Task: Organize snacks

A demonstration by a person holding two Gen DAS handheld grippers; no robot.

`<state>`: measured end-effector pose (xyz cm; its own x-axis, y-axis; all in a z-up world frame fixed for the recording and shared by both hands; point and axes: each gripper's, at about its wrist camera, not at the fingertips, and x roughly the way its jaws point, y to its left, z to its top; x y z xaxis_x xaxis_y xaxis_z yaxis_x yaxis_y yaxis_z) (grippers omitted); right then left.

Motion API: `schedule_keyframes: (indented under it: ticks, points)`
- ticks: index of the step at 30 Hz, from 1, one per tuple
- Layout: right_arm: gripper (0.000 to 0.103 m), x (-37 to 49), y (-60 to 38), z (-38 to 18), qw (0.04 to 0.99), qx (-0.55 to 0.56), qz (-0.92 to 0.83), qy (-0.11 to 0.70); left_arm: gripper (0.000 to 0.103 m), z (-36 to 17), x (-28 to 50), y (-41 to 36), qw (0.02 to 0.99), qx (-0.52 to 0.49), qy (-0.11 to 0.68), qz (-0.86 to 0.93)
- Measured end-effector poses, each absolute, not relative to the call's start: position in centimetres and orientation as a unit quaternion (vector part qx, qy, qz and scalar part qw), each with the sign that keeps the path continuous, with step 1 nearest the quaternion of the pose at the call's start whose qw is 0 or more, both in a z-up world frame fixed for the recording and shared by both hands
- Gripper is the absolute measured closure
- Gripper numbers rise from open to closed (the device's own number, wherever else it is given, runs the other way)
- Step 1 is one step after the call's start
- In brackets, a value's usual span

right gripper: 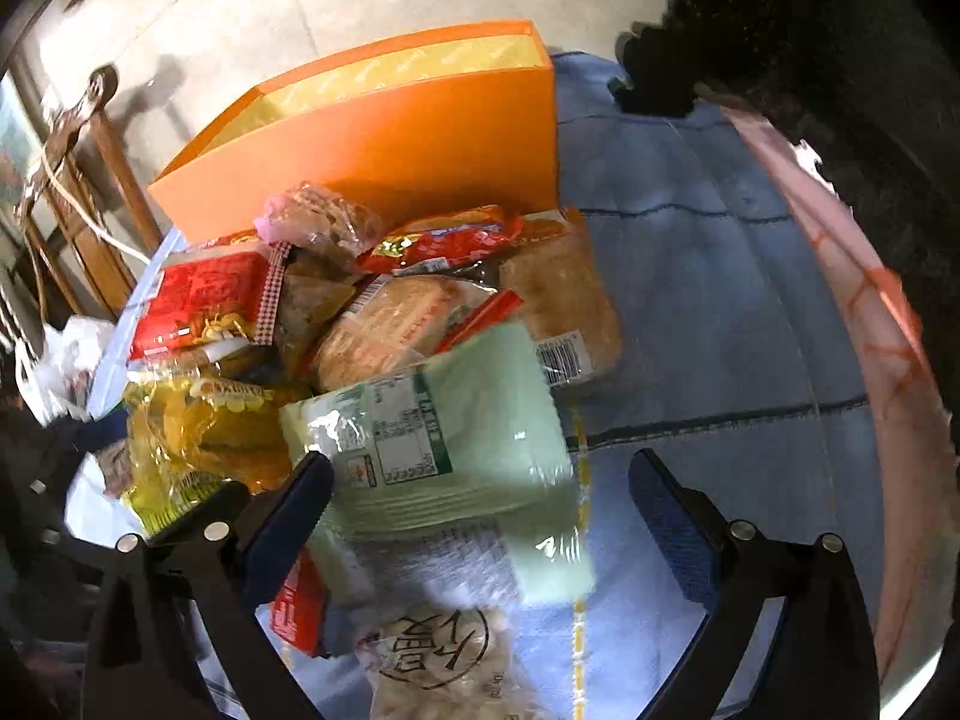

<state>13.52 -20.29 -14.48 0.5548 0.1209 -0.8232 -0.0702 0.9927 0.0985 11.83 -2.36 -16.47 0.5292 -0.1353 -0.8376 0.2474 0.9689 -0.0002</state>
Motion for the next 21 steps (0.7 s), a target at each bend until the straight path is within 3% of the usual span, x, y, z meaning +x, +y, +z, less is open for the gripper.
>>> schedule_keyframes:
  ticks: [1,2,3,4,5,7,12,18,19,20,21]
  points:
    - [0.004,13.5,-20.3,-14.5,0.882,0.03,0.056,0.467,0.007,-16.5,11.7,-2.1,0.874,0.059,0.469,-0.111]
    - [0.007,13.4,-20.3,-14.5,0.883,0.026,0.054,0.466,0.035,-16.4,11.6,-1.8,0.876,0.049,0.466,-0.113]
    - [0.038,13.3,-20.1,-14.5,0.884,0.02,0.055,0.463,0.048,-16.3,11.5,-1.6,0.873,0.021,0.468,-0.132]
    - [0.061,13.2,-19.9,-14.4,0.885,0.021,0.068,0.46,0.055,-16.2,11.5,-1.2,0.868,-0.007,0.476,-0.14]
    - [0.066,12.9,-19.9,-14.1,0.888,0.023,0.064,0.455,0.067,-16.1,11.4,-1.1,0.87,-0.02,0.474,-0.138]
    - [0.077,12.8,-19.7,-13.8,0.886,0.024,0.066,0.458,0.081,-15.8,10.9,-1.5,0.867,-0.008,0.475,-0.151]
    - [0.088,11.7,-19.3,-11.9,0.892,0.005,0.067,0.447,0.094,-14.1,9.6,-1.3,0.865,-0.042,0.466,-0.181]
    - [0.09,10.9,-19.5,-10.5,0.898,0.011,0.074,0.434,0.095,-14.1,10.1,-1.1,0.874,-0.036,0.452,-0.172]
    - [0.091,10.9,-19.4,-10.3,0.899,0.006,0.072,0.431,0.089,-14.0,10.4,-1.0,0.877,-0.043,0.448,-0.168]
    - [0.091,10.9,-19.6,-10.2,0.899,0.009,0.071,0.431,0.045,-13.7,10.6,-0.7,0.88,-0.046,0.443,-0.161]
    - [0.091,10.9,-19.7,-10.3,0.898,0.014,0.071,0.433,0.016,-13.7,10.7,-0.5,0.881,-0.045,0.445,-0.154]
